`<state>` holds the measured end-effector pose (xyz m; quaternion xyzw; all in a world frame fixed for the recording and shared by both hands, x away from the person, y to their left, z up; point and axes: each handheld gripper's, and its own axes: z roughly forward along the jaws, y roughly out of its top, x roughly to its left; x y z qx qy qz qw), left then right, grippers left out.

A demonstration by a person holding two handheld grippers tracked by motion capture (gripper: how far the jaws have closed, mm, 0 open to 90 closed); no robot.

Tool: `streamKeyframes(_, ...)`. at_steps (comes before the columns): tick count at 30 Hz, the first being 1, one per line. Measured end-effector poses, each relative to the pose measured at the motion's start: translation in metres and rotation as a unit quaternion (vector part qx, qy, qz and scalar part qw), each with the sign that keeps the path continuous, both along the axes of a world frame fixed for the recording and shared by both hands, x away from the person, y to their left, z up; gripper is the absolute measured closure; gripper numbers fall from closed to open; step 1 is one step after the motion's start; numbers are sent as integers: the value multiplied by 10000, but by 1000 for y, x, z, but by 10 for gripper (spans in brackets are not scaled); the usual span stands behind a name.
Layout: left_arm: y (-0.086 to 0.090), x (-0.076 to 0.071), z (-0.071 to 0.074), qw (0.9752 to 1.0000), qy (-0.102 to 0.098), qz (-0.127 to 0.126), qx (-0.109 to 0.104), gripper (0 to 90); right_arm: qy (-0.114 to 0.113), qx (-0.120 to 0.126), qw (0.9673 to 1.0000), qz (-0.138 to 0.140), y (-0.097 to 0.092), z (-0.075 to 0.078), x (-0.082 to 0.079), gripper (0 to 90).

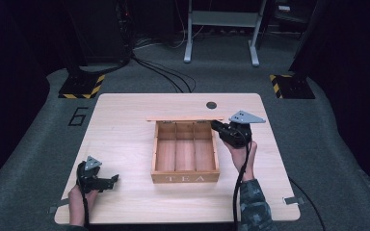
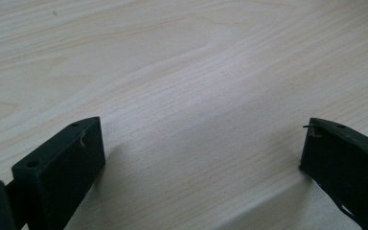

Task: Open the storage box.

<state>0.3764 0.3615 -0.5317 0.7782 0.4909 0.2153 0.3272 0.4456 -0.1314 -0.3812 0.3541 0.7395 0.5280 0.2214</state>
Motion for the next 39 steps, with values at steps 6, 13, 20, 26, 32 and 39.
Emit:
streamKeyframes(6, 0, 0, 0, 10000, 1, -3, 2, 12, 8, 34, 10000, -37, 0, 1, 6, 843)
streamKeyframes(13, 0, 0, 0, 10000, 3, -3, -1, 12, 20, 47, 10000, -56, 1, 6, 15, 842)
streamKeyframes(20, 0, 0, 0, 10000, 3, -4, -1, 12, 88, 51, 9999, -61, 4, 7, 23, 841)
streamKeyframes(26, 0, 0, 0, 10000, -12, 20, -27, 11, 88, 21, 10000, -41, 8, 7, 29, 842)
streamKeyframes(32, 0, 0, 0, 10000, -13, 19, -27, 12, 117, -15, 9999, -34, 12, 7, 35, 843)
streamKeyframes(39, 0, 0, 0, 10000, -4, 17, -28, 12, 110, 13, 9999, -42, 15, 7, 42, 844)
